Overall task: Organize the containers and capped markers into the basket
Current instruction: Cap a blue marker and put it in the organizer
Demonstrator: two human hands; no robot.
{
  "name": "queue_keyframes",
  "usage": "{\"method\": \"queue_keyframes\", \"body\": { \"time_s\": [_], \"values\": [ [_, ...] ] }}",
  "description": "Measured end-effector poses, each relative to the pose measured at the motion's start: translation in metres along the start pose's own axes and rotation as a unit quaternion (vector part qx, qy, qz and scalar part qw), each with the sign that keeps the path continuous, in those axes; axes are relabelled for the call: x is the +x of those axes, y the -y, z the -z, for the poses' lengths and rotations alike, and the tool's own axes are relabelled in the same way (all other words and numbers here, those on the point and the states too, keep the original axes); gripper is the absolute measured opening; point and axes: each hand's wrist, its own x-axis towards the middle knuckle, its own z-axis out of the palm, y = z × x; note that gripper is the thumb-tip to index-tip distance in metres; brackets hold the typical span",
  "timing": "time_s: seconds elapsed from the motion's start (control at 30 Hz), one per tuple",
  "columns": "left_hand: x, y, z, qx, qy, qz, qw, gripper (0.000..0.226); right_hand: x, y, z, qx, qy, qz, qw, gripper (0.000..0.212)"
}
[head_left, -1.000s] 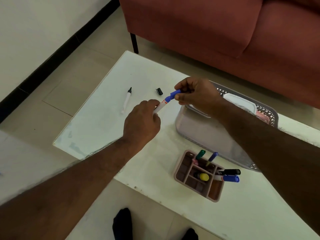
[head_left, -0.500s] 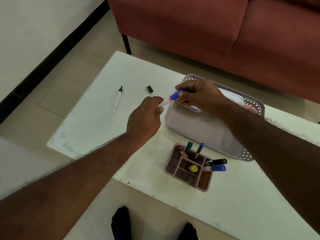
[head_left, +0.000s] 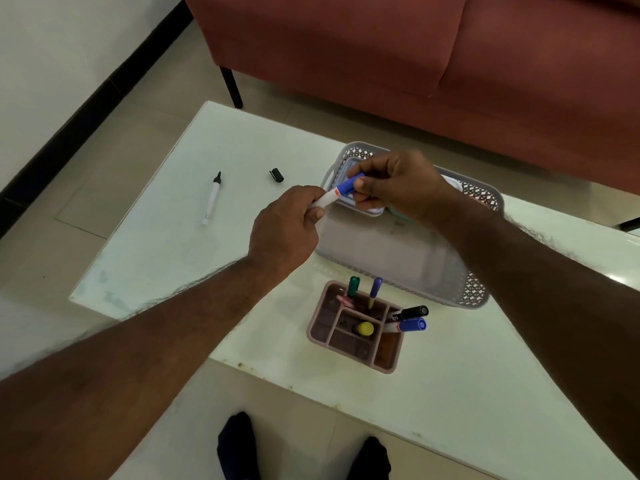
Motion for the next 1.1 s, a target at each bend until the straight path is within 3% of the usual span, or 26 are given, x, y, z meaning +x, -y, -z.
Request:
{"method": "queue_keyframes", "body": {
  "time_s": [0.17,0.3,0.53,0.6,0.7,0.83,1.1],
  "values": [
    [0.010,-0.005,0.003,-0.008,0.013,-0.035,0.999,0.032,-0.004,0.003,0.012,-0.027,0.003,0.028,0.999,0.019],
    [0.017,-0.020,0.003,-0.011,0.004,-0.090,0.996,0.038,-0.015,0.004,0.019,0.053,-0.062,0.053,0.995,0.018],
    [0.011,-0.018,0.000,-0.020,-0.050,-0.019,0.998,0.029,-0.046,0.002,0.039,-0.016,-0.113,0.099,0.988,0.021],
    [0.007,-0.016,-0.001,-0.015,-0.051,-0.008,0.999,0.036,-0.063,-0.001,0.044,-0.056,-0.117,0.119,0.984,0.023],
    [0.007,-0.016,-0.003,0.000,-0.044,-0.015,0.999,0.046,-0.092,-0.006,0.044,-0.148,-0.065,0.146,0.976,0.024],
    [0.005,-0.024,-0.011,0.128,-0.051,-0.114,0.984,0.056,-0.124,-0.018,0.032,-0.233,0.040,0.155,0.959,0.021],
    [-0.007,-0.065,-0.020,0.270,0.018,-0.173,0.947,0.079,-0.154,-0.044,0.017,-0.344,0.100,0.173,0.917,0.025]
  ]
}}
